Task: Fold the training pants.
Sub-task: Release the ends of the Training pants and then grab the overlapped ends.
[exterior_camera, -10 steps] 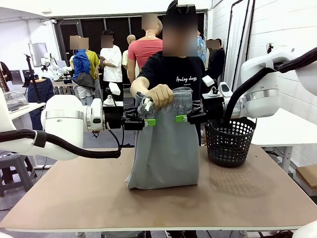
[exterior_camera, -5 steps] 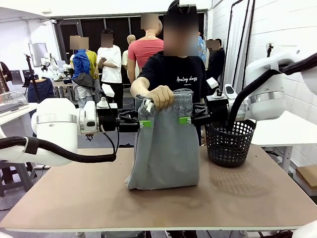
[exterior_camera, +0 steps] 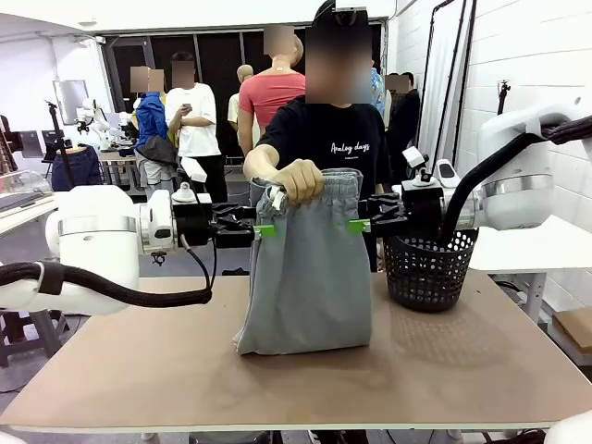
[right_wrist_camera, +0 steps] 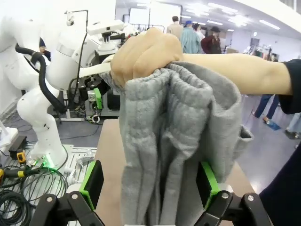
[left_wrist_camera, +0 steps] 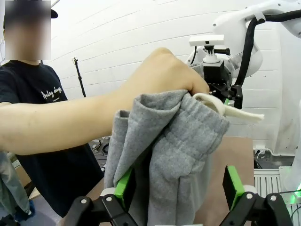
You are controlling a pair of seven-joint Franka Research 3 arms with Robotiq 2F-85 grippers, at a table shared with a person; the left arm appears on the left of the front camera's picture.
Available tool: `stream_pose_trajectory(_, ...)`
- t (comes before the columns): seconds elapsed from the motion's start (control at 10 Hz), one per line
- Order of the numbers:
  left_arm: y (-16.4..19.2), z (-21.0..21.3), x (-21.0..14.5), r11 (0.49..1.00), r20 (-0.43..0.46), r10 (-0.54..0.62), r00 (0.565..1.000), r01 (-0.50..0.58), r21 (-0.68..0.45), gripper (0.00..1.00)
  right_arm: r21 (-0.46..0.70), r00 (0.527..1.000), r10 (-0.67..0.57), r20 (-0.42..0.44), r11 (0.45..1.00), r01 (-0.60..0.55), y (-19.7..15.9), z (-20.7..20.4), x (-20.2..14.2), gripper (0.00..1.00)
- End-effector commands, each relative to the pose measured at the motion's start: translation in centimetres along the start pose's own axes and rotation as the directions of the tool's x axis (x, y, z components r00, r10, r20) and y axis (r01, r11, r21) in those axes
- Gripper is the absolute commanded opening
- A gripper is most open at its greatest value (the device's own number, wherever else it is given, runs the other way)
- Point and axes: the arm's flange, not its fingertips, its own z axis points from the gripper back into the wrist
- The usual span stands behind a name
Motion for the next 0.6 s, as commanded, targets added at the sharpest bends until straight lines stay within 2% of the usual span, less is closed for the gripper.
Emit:
stream_pose_trajectory(0.0,-0.8,0.1,-0.5,0.998,0.012,0.028,1.000,-0.028,0.047,0.98,-0.041,1.000,-0.009,0.015,0.999,0.010,0.3,0.0,-0.2,1.00)
stream_pose_trajectory(0.5,-0.6,1.4,-0.8,0.996,0.021,0.026,0.999,-0.028,0.085,0.98,-0.101,1.000,0.011,0.000,0.995,-0.011,-0.2,0.4,-0.4,1.00)
